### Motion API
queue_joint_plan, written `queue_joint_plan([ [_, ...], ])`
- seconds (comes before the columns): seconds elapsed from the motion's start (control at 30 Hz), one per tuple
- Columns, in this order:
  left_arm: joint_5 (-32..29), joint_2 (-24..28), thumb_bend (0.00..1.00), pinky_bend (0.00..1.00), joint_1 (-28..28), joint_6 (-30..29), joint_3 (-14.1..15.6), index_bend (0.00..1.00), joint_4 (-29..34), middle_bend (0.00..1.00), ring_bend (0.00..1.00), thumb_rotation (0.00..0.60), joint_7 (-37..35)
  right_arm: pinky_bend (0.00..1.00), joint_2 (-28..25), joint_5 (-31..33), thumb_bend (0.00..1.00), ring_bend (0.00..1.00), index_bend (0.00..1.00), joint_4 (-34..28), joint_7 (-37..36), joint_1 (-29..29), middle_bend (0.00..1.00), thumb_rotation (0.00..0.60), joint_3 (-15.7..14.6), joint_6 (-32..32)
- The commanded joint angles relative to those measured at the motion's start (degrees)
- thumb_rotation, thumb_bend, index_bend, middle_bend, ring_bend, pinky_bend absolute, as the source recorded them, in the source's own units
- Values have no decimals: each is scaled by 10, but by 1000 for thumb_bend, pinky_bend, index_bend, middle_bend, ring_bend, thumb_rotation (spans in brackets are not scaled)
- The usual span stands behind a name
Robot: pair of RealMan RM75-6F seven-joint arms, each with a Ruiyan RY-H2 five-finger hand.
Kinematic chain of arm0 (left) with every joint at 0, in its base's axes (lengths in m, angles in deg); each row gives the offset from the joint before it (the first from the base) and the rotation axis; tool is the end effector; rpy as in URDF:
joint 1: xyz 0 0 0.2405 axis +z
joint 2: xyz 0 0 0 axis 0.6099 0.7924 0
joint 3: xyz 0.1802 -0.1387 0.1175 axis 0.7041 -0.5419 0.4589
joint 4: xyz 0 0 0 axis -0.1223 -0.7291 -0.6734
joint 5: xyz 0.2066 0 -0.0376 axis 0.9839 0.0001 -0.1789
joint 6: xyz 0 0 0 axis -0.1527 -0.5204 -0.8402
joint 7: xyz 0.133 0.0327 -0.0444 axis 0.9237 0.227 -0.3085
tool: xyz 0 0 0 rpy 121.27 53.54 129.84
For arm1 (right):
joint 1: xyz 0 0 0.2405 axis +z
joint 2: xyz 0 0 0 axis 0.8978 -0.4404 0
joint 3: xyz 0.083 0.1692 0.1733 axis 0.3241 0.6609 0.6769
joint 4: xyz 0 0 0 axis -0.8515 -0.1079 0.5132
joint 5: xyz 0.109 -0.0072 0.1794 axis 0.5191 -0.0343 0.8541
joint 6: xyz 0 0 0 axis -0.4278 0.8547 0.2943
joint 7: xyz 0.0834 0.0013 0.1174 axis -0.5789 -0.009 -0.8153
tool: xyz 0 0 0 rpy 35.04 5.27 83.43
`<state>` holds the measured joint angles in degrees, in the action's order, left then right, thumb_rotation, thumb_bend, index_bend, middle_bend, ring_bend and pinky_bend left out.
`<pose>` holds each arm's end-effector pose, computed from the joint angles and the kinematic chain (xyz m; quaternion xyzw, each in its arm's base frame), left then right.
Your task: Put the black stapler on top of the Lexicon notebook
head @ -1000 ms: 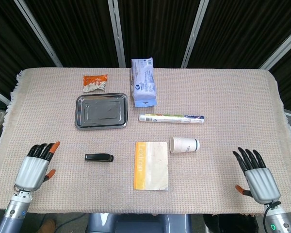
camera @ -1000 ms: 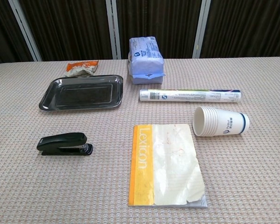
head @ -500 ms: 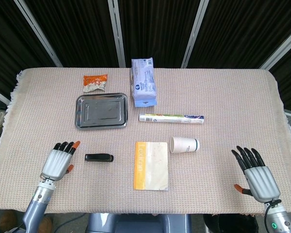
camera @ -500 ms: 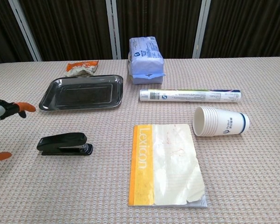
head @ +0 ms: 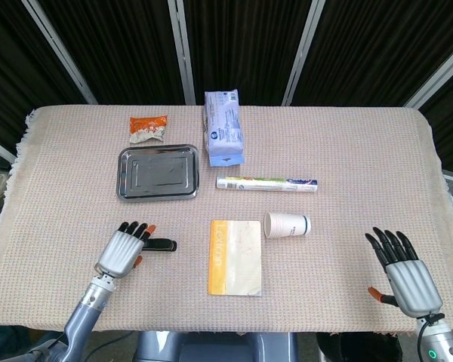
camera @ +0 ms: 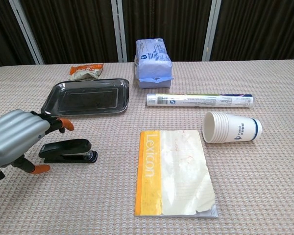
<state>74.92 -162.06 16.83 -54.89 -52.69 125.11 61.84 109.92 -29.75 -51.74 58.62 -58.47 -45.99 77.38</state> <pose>-0.2166 0.2425 -0.0491 -0.7689 -0.2199 -0.3337 0.4991 -0.2906 -0.1630 0.1376 0.6874 -0.3460 0.3451 0.5373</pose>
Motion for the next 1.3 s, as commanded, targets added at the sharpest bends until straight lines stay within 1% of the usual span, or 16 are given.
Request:
queue_joint_plan([
  [0.03, -3, -8, 156, 372, -7, 6, -1, 256, -4, 304, 282, 600, -1, 0, -1, -3, 25, 0, 0, -1, -1, -1, 0, 600, -1, 3],
  [0.17, 0, -16, 194, 442, -12, -3, -2, 376, -9, 397, 361, 600, 3, 0, -4, -5, 25, 0, 0, 0, -7, -2, 0, 600, -2, 7],
  [0.2, 0, -17, 204, 449, -12, -3, -1, 391, -10, 405, 370, 600, 3, 0, -4, -4, 25, 0, 0, 0, -9, -2, 0, 600, -1, 7],
  [0.3, -4, -21, 271, 492, -14, -3, 0, 484, -12, 451, 420, 600, 5, 0, -6, -4, 24, 0, 0, 0, -12, -2, 0, 600, -1, 9],
  [0.4, -6, -27, 322, 530, -14, -8, 0, 553, -19, 496, 462, 600, 13, 0, -7, -6, 25, 0, 0, 0, -14, -3, 0, 600, -2, 11],
  [0.5, -11, -32, 341, 553, -15, -11, -1, 590, -27, 517, 480, 600, 21, 0, -8, -8, 25, 0, 0, -1, -14, -5, 0, 600, -3, 14],
  [0.67, -28, -38, 409, 579, -16, -8, -9, 635, -37, 546, 505, 600, 17, 0, -8, -9, 25, 0, 0, 0, -16, -6, 0, 600, -3, 17],
  [0.73, -26, -38, 414, 584, -18, -14, -11, 645, -36, 553, 511, 600, 11, 0, -8, -10, 25, 0, 0, 0, -16, -6, 0, 600, -3, 17],
  [0.9, 5, -41, 411, 588, -25, -41, -4, 651, -28, 556, 515, 600, -34, 0, -6, -9, 25, 0, 0, 0, -12, -4, 0, 600, -3, 13],
  [1.0, 25, -51, 409, 589, -39, -52, -6, 653, -29, 558, 515, 600, -56, 0, -6, -10, 25, 0, 0, -1, -11, -3, 0, 600, -3, 11],
  [1.07, 31, -60, 408, 590, -51, -47, -10, 653, -31, 559, 516, 600, -70, 0, -6, -11, 25, 0, 0, -1, -12, -3, 0, 600, -4, 11],
  [1.13, 27, -74, 407, 590, -68, -28, -18, 653, -34, 560, 516, 600, -88, 0, -7, -14, 25, 0, 0, -2, -14, -3, 0, 600, -5, 12],
  [1.3, 19, -121, 405, 590, -108, 8, -37, 654, -65, 560, 516, 600, -93, 0, -11, -19, 26, 0, 0, 0, -28, -3, 0, 600, -7, 15],
])
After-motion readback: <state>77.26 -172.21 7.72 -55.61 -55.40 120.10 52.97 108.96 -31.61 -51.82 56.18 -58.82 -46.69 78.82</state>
